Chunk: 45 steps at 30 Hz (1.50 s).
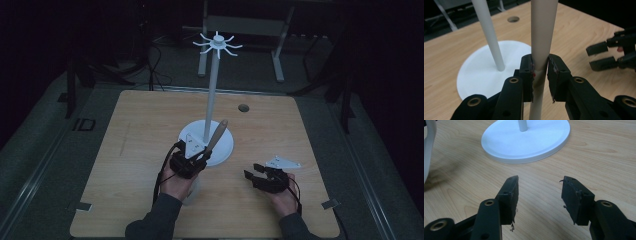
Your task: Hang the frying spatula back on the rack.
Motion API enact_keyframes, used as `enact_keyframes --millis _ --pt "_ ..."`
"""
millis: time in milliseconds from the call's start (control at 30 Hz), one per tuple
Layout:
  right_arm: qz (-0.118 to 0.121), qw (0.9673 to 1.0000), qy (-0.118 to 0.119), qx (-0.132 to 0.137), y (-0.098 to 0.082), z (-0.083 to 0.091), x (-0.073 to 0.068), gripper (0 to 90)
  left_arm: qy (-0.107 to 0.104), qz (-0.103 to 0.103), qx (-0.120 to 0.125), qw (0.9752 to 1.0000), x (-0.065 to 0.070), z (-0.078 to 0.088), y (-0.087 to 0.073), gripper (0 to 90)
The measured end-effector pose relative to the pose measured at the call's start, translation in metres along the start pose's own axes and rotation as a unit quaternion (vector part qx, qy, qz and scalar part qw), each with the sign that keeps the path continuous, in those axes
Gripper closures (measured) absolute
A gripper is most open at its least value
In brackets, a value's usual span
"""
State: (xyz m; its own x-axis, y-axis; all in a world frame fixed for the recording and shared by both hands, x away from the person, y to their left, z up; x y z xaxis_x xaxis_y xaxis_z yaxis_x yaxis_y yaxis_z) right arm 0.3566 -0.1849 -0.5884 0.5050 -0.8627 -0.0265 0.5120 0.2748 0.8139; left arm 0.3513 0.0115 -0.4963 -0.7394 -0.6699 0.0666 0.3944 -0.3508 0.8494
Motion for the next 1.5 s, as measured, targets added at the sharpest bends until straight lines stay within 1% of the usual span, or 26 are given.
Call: enact_keyframes --millis 133,267,433,533,800,933,1033,1267,1400,1500 --pt "-0.001 1.0000 -0.002 0.000 0.000 0.000 0.001 47.2 0.019 0.001 0.018 0.9997 -0.001 0.003 0.005 75.0" --pt "-0.001 1.0000 -0.003 0.001 -0.001 0.001 0.003 47.3 0.036 0.001 0.039 0.9986 -0.001 0.005 0.010 75.1" --pt "0.001 1.0000 -0.005 0.000 -0.001 0.001 0.003 47.3 0.058 0.003 0.063 0.9963 -0.001 0.009 0.017 75.1" --pt "0.001 1.0000 -0.006 -0.001 -0.001 0.001 0.003 47.3 0.068 -0.002 0.073 0.9950 -0.001 0.011 0.021 75.1" --pt "0.000 1.0000 -0.007 -0.001 -0.002 0.002 0.004 47.3 0.087 0.007 0.095 0.9916 -0.005 0.012 0.027 75.2" --pt "0.000 1.0000 -0.007 -0.001 -0.002 0.002 0.005 47.3 0.093 0.013 0.106 0.9899 -0.007 0.013 0.030 75.2" --pt "0.000 1.0000 -0.007 -0.001 -0.003 0.001 0.004 47.3 0.095 0.011 0.108 0.9895 -0.006 0.014 0.032 75.2" --pt "0.000 1.0000 -0.006 -0.002 -0.003 0.001 0.004 47.2 0.095 0.005 0.109 0.9895 -0.005 0.015 0.036 75.3" --pt "0.001 1.0000 -0.004 0.002 0.000 0.000 0.002 47.3 0.094 0.003 0.109 0.9895 -0.004 0.015 0.038 75.3" --pt "-0.003 0.9998 0.012 0.017 0.012 -0.001 -0.007 47.5 0.093 -0.001 0.108 0.9898 -0.002 0.014 0.038 75.3"
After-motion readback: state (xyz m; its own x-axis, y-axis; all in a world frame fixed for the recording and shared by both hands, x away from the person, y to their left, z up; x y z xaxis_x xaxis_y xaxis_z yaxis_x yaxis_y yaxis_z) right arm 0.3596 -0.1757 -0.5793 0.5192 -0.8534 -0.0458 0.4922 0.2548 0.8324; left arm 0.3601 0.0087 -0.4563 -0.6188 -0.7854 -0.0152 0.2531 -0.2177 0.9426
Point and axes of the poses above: each handheld gripper's, and its own axes: z roughly backward along the jaws, y roughly out of its top, x roughly to its right, the point moved 9 cm from there along -z, roughly forward along the jaws, and after that the axes turned 11 degrees about -y, right-handed, at the moved point
